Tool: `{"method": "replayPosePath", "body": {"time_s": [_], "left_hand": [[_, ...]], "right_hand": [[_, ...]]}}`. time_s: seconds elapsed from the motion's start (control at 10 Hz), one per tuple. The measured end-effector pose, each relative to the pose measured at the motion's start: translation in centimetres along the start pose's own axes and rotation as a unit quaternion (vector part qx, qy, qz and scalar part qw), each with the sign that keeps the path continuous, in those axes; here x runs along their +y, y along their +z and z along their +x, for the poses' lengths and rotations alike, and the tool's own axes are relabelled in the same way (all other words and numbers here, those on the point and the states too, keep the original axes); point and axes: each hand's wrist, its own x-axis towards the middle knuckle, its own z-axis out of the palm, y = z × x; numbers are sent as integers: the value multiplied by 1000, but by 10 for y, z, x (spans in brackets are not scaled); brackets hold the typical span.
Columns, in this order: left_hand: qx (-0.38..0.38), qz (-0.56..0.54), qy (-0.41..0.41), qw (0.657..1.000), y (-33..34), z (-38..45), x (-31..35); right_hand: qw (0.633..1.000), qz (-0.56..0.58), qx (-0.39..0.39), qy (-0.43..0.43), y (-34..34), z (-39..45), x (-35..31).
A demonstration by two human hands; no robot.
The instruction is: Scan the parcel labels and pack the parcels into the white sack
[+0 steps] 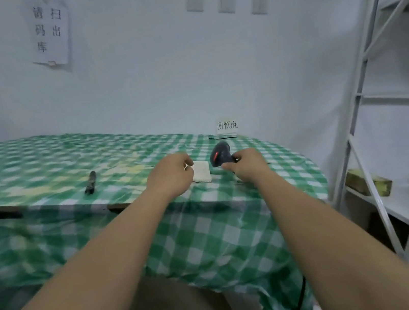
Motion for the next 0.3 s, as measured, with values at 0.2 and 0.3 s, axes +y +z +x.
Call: {"method": "replayPosePath", "body": {"time_s": [0.2, 0.3], "left_hand": [[1, 0, -6, 1000, 5, -6, -5], [17, -6, -20, 1000, -4, -18, -6]], "right_hand": [[996, -87, -4, -15, 17, 3, 4], [996, -59, 52, -46, 11, -12, -1]]}}
